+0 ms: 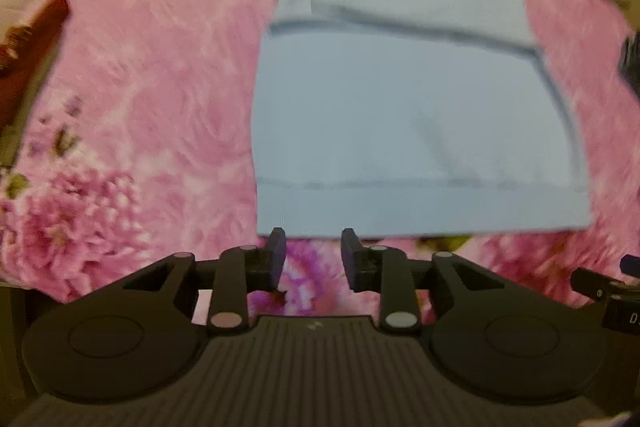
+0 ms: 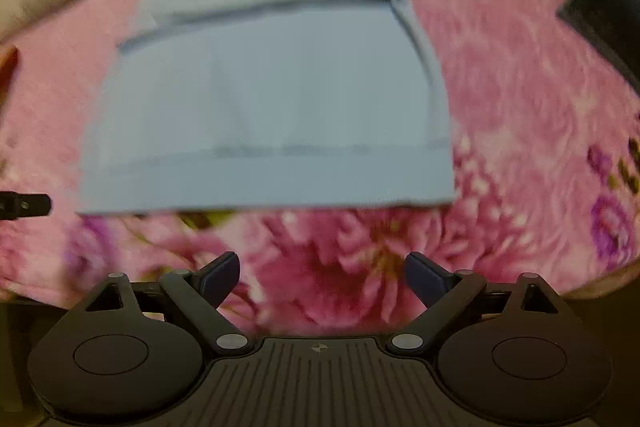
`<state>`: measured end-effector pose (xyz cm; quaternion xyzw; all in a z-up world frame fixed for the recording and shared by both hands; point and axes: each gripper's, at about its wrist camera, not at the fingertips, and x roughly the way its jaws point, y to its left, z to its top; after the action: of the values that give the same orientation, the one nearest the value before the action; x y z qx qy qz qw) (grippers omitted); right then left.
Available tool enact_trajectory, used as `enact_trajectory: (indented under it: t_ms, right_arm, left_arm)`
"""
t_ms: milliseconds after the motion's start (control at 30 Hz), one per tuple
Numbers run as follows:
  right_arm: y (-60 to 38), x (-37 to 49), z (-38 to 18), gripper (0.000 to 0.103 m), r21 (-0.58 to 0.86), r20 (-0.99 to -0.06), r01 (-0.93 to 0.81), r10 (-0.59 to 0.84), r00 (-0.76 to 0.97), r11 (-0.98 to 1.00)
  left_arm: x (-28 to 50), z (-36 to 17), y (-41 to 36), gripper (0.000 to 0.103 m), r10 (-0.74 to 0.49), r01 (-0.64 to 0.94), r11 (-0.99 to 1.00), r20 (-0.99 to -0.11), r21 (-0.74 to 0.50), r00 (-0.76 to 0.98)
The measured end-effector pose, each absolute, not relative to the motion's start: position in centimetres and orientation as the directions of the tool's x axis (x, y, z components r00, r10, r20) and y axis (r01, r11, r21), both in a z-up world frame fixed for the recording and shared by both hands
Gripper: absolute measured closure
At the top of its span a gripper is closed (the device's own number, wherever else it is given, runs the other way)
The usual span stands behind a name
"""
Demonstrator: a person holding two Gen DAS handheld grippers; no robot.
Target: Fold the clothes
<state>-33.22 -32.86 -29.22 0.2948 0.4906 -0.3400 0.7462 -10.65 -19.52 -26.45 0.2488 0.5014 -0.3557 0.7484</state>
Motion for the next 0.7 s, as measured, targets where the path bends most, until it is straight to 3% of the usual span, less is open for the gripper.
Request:
enact_trajectory:
  t_ms: [333,700]
  right_arm:
    - [-32.1,-36.9,-17.9,0.008,0.086,-0.874,0.726,-0.298,0.383,0.682]
    - [-28.0,-41.8,-13.0,0.008,0.095,-0.843,0.656,-0.29,0.453,0.749]
  left_arm:
    - [-20.0,-16.3,-17.4,0.065,-0.348,0.751,0.659,-0.87,0.037,0.349]
    - [-26.2,-10.2,-13.8,0.06,-0.387,0.728,0.682,-0.811,0.07,0.439]
